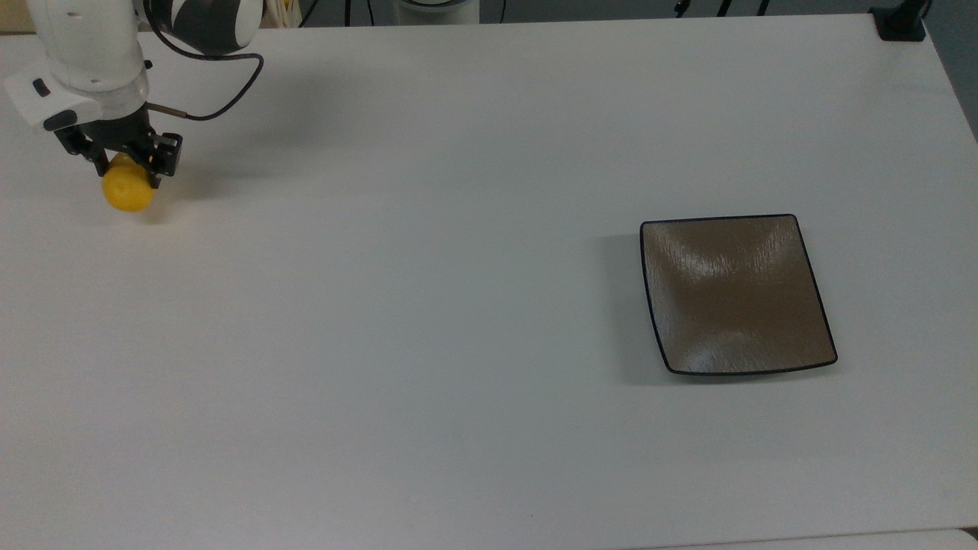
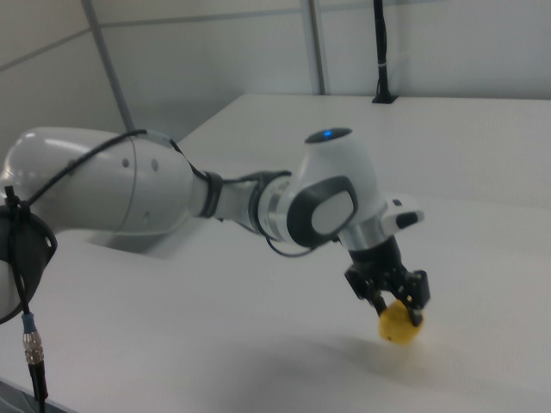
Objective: Put potatoes on a ceramic plate
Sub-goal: 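Lift the potato and carry it over the brown square plate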
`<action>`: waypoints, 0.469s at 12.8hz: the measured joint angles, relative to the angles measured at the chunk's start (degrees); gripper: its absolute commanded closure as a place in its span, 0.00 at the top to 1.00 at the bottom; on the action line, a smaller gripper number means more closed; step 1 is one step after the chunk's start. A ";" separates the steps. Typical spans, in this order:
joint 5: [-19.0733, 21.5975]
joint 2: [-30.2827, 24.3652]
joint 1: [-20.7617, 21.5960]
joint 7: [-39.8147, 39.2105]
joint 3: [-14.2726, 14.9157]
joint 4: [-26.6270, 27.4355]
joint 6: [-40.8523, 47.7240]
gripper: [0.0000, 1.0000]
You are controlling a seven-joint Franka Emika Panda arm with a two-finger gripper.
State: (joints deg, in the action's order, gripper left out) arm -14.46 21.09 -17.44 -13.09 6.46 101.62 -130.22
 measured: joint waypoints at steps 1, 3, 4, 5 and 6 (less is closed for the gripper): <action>3.13 -0.67 1.04 0.01 -0.41 -1.76 4.87 0.33; 7.02 -1.56 3.86 1.00 -0.57 -5.71 15.11 0.33; 7.99 -1.84 4.33 2.52 -0.88 -7.04 18.22 0.33; 8.78 -1.93 4.29 3.76 -1.55 -7.70 19.87 0.33; 9.61 -2.01 4.17 5.87 -3.20 -8.43 22.36 0.33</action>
State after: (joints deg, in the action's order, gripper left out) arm -4.85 19.09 -13.26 -7.22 3.26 93.19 -107.85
